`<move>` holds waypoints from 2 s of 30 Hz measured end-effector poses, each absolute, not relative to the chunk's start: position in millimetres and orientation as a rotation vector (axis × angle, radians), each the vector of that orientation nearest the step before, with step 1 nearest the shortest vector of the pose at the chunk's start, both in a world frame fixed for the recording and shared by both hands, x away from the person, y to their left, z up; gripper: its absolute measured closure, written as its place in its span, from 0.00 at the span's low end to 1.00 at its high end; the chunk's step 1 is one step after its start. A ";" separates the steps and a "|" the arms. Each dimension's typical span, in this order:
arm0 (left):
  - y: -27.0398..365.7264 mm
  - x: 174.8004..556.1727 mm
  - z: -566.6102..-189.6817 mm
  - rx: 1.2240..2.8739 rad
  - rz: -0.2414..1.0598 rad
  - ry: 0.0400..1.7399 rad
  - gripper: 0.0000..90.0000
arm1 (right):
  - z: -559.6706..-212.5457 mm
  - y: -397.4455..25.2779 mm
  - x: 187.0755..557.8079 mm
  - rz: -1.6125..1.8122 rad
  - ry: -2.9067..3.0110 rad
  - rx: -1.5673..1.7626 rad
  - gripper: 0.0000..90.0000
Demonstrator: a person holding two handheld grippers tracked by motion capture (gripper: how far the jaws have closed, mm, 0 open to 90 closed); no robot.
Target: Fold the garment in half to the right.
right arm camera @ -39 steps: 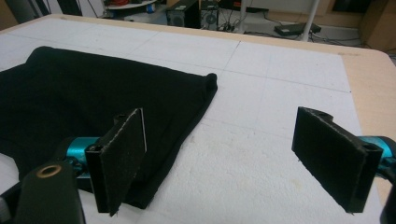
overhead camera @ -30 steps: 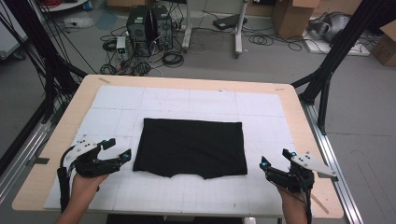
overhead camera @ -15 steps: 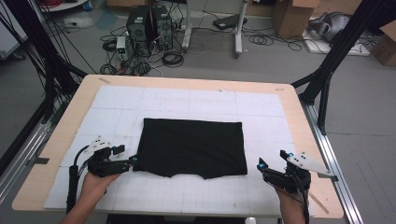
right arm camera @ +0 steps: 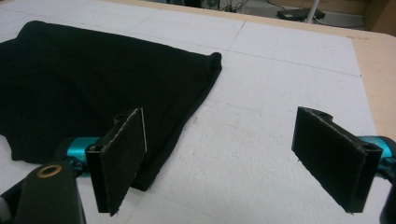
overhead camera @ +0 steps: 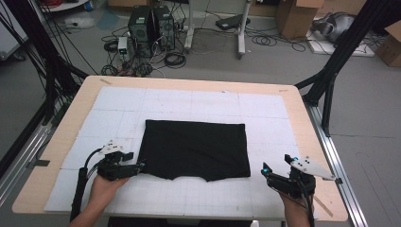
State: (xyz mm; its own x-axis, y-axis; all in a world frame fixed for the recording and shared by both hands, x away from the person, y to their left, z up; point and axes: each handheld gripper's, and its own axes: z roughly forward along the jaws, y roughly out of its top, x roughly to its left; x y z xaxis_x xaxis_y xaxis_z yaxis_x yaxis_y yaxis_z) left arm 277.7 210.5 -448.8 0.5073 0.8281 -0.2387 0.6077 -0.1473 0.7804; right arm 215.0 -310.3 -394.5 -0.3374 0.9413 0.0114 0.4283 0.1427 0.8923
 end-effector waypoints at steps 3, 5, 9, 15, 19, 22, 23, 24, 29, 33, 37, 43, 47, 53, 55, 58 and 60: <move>209.7 276.1 -448.5 1.877 0.319 1.188 0.50 | -395.3 -308.9 216.8 1.144 1.852 1.311 0.18; 209.4 275.3 -448.4 1.885 0.324 1.186 0.53 | -395.2 -307.5 217.7 1.142 1.860 1.305 0.18; 203.6 271.6 -448.2 1.949 0.394 1.137 0.57 | -395.2 -304.9 219.4 1.139 1.866 1.292 0.18; 199.5 269.1 -449.0 1.977 0.362 1.053 0.84 | -395.6 -302.6 221.0 1.141 1.875 1.289 0.18; 200.8 269.9 -449.0 1.973 0.340 1.050 0.92 | -396.3 -299.9 223.3 1.148 1.883 1.292 0.18; 203.7 270.2 -450.0 1.955 0.322 1.057 0.93 | -396.8 -296.3 227.0 1.156 1.897 1.284 0.18; 204.9 270.6 -450.1 1.943 0.307 1.065 0.94 | -396.8 -294.4 228.7 1.163 1.903 1.281 0.18; 206.3 270.9 -450.3 1.930 0.296 1.071 0.94 | -396.6 -291.8 230.7 1.170 1.910 1.280 0.18; 210.1 269.7 -450.3 1.885 0.267 1.081 0.95 | -391.9 -269.6 246.3 1.262 1.977 1.185 0.18; 212.0 269.8 -449.8 1.878 0.261 1.077 0.95 | -382.9 -240.3 265.4 1.339 2.032 1.074 0.18; 212.7 269.0 -450.2 1.859 0.255 1.079 0.95 | -368.6 -204.1 294.7 1.395 2.072 0.981 0.18; 214.0 269.5 -449.8 1.859 0.249 1.077 0.95 | -345.7 -154.1 339.8 1.449 2.137 0.869 0.18; 214.8 269.2 -448.9 1.840 0.243 1.083 0.95 | -337.9 -125.7 366.9 1.415 2.195 0.833 0.18; 215.0 269.8 -449.2 1.839 0.246 1.085 0.95 | -336.6 -84.0 404.6 1.398 2.294 0.817 0.19; 214.9 269.8 -449.4 1.839 0.245 1.085 0.95 | -339.1 -70.8 414.8 1.378 2.324 0.806 0.19; 215.1 269.8 -449.2 1.837 0.243 1.086 0.95 | -346.3 -50.2 429.8 1.345 2.381 0.803 0.20; 215.4 269.8 -449.1 1.841 0.243 1.082 0.95 | -353.7 -37.1 439.2 1.315 2.427 0.813 0.23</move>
